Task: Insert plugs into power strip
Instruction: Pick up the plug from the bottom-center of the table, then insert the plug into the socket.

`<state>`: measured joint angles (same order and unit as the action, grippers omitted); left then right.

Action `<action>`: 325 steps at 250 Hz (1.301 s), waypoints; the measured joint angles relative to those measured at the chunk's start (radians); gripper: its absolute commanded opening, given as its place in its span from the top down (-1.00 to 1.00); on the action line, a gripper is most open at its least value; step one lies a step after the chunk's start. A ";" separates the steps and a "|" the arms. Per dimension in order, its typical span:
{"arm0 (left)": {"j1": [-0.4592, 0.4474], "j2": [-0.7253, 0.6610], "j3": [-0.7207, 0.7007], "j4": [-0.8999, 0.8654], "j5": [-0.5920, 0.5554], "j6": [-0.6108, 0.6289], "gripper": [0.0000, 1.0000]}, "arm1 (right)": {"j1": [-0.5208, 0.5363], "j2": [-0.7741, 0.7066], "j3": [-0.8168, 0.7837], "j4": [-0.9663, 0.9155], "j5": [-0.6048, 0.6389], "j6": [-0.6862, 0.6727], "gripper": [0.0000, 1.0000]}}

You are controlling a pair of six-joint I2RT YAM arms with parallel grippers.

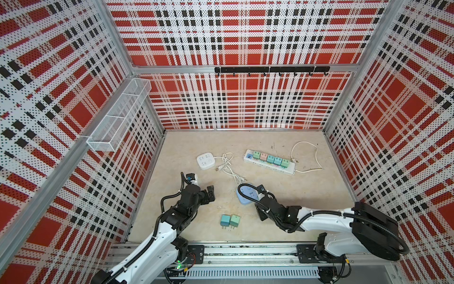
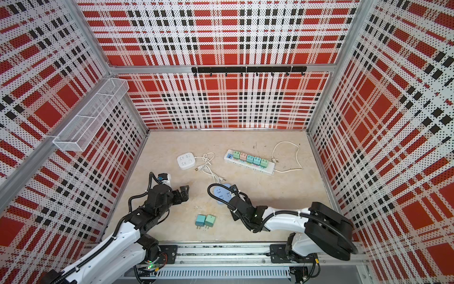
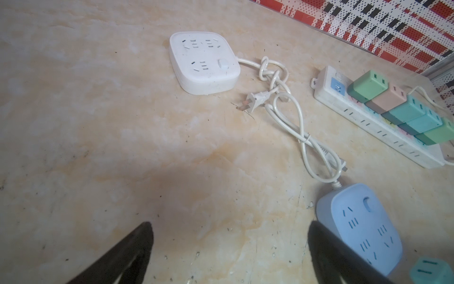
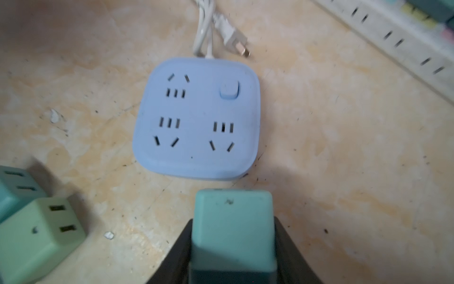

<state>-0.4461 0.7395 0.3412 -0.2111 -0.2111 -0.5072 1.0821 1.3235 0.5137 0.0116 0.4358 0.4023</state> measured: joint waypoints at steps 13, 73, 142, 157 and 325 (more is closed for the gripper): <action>0.000 0.000 0.000 0.000 0.001 0.001 -0.99 | 0.000 -0.046 -0.005 0.014 0.013 -0.027 0.36; -0.006 -0.001 0.000 0.001 0.025 0.014 -0.99 | 0.000 -0.216 -0.084 0.164 0.004 -0.201 0.57; -0.029 -0.024 0.028 0.024 0.233 -0.006 -0.98 | 0.000 -0.274 -0.218 0.364 -0.112 -0.340 0.63; -0.081 -0.026 0.051 0.027 0.262 -0.012 -0.97 | 0.000 -0.275 -0.245 0.410 -0.142 -0.357 0.65; -0.672 0.091 0.189 0.122 0.099 -0.004 -0.93 | 0.012 -0.209 -0.322 0.709 -0.279 -0.454 0.79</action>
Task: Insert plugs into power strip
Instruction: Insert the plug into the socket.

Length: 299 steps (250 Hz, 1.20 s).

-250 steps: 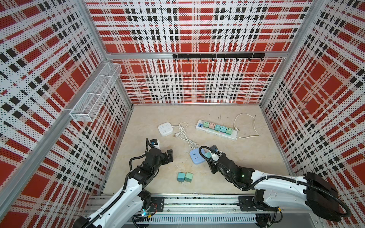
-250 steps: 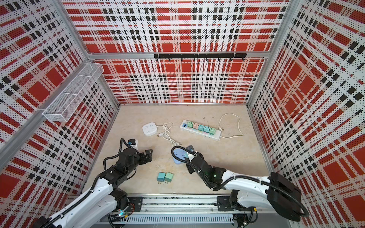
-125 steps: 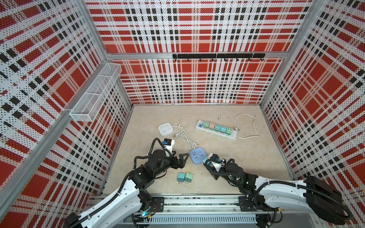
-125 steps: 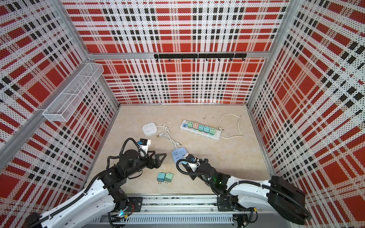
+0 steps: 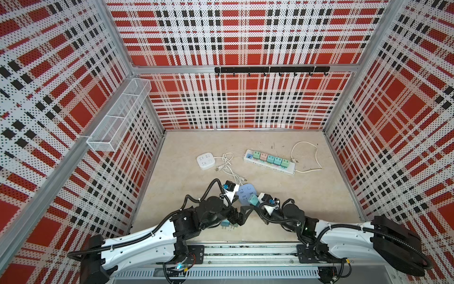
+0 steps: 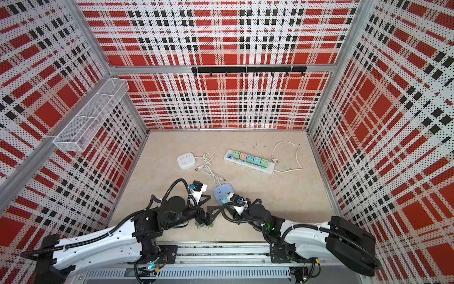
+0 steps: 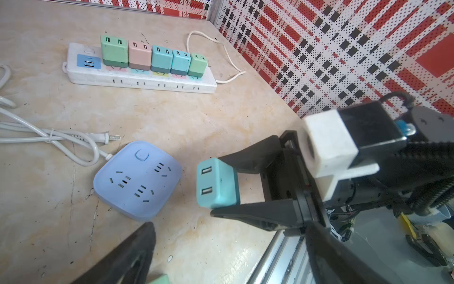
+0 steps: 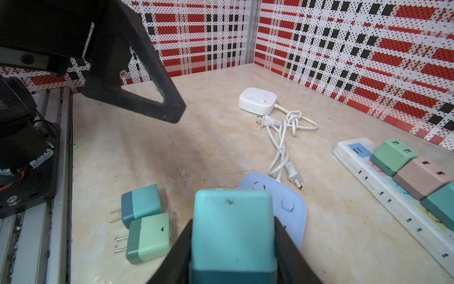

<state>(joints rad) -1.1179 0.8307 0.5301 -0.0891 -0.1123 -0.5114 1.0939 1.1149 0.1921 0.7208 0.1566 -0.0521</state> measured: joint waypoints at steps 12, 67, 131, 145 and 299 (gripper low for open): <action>0.000 0.013 0.000 0.012 0.001 -0.002 -0.93 | 0.003 -0.006 -0.006 0.004 0.000 -0.006 0.79; -0.001 0.046 0.000 0.069 0.016 -0.021 -0.93 | 0.022 -0.040 -0.016 0.026 0.000 -0.033 0.84; -0.002 0.090 0.000 0.109 0.031 -0.034 -0.91 | 0.046 -0.043 -0.017 0.061 0.000 -0.061 0.88; -0.002 0.097 0.000 0.115 0.030 -0.035 -0.88 | 0.053 -0.043 -0.017 0.067 0.000 -0.066 0.89; 0.011 0.175 0.002 0.192 0.106 -0.067 -0.03 | 0.085 -0.032 -0.022 0.153 -0.008 -0.100 0.96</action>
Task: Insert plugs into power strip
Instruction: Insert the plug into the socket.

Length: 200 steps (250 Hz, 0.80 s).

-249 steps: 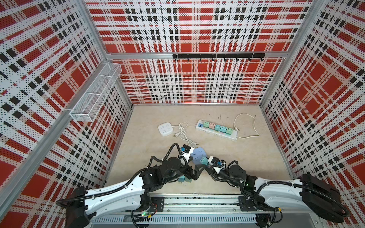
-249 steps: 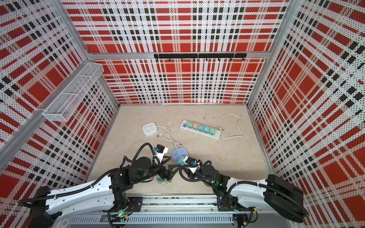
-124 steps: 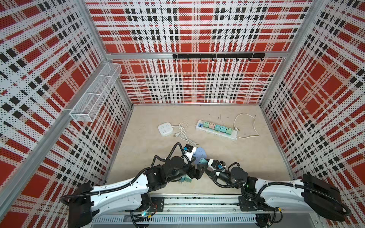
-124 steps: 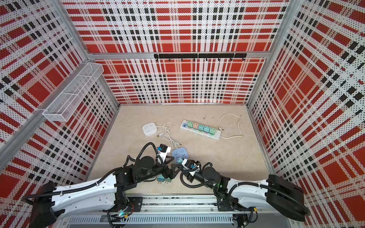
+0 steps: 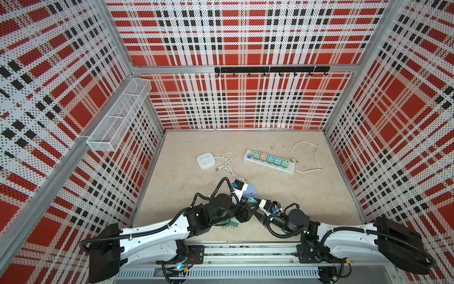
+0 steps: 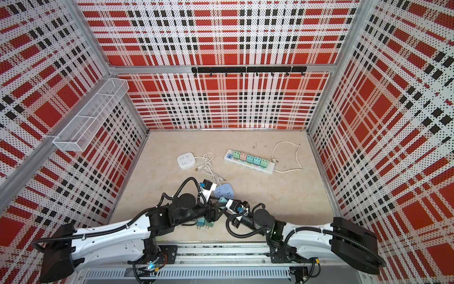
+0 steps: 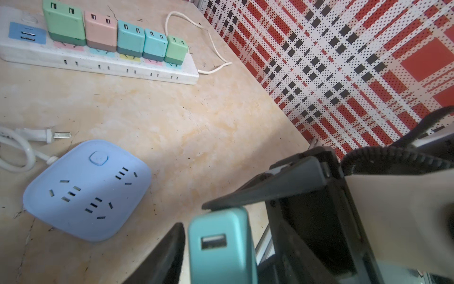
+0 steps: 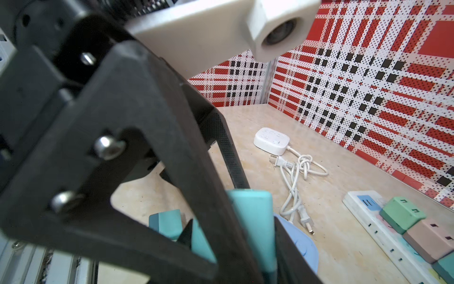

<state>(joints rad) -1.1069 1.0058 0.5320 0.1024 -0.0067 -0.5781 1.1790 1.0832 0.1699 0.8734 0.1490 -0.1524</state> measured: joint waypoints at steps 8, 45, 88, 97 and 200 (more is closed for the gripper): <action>0.002 0.002 0.000 0.005 0.005 0.000 0.05 | 0.000 0.009 0.000 0.011 0.001 -0.003 0.96; 0.021 0.015 0.001 0.019 0.013 -0.009 0.54 | 0.000 0.050 0.000 0.065 0.018 -0.026 0.93; 0.042 0.023 0.002 0.033 0.033 -0.026 0.91 | -0.001 0.086 0.000 0.113 0.039 -0.043 0.45; 0.050 0.022 0.001 0.037 0.042 -0.025 0.98 | -0.002 0.090 0.000 0.120 0.040 -0.042 0.21; 0.237 -0.023 -0.006 0.083 0.126 -0.003 1.00 | 0.001 0.053 -0.041 0.151 0.080 -0.012 -1.00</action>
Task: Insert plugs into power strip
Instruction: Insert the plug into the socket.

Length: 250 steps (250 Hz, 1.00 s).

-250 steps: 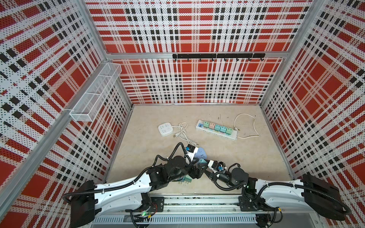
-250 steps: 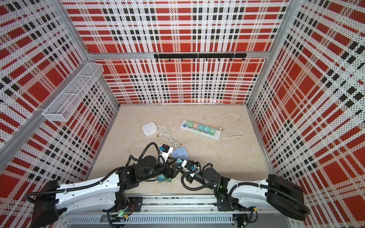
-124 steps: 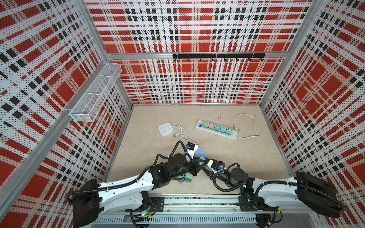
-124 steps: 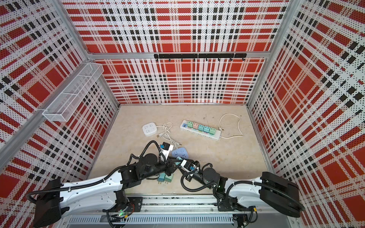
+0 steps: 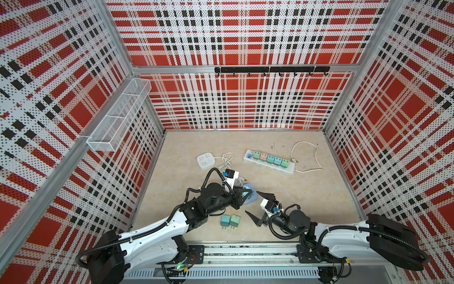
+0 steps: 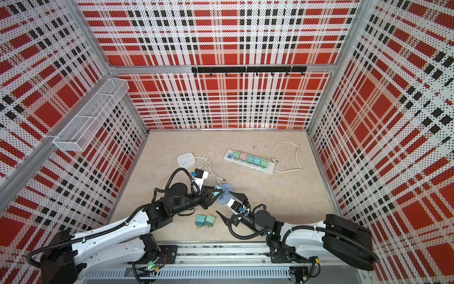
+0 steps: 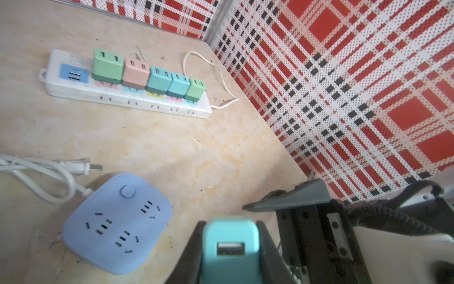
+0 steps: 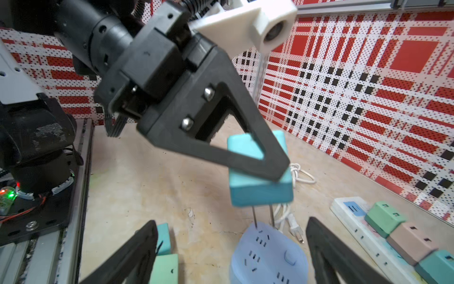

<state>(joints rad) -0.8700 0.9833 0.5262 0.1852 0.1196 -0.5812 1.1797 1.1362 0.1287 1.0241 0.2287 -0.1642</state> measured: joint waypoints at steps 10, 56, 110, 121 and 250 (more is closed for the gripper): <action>0.019 -0.008 -0.001 0.000 -0.004 0.009 1.00 | 0.000 -0.010 -0.014 0.002 0.019 0.001 -1.00; 0.054 -0.061 -0.013 -0.012 -0.070 0.118 1.00 | -0.034 -0.089 -0.021 -0.068 0.188 0.021 -1.00; 0.055 -0.093 -0.024 -0.039 -0.095 0.278 1.00 | -0.346 -0.300 0.045 -0.360 0.265 0.182 -1.00; 0.055 -0.092 -0.027 -0.046 -0.092 0.309 1.00 | -0.411 -0.347 0.047 -0.417 0.270 0.214 -1.00; -0.116 0.114 -0.009 -0.060 -0.072 0.669 1.00 | -0.795 -0.321 0.024 -0.622 0.174 0.403 -1.00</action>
<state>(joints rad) -0.9855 1.0977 0.5171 0.1257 0.0479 0.0883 0.3851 0.8150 0.1532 0.4019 0.4026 0.2386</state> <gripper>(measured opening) 0.289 0.998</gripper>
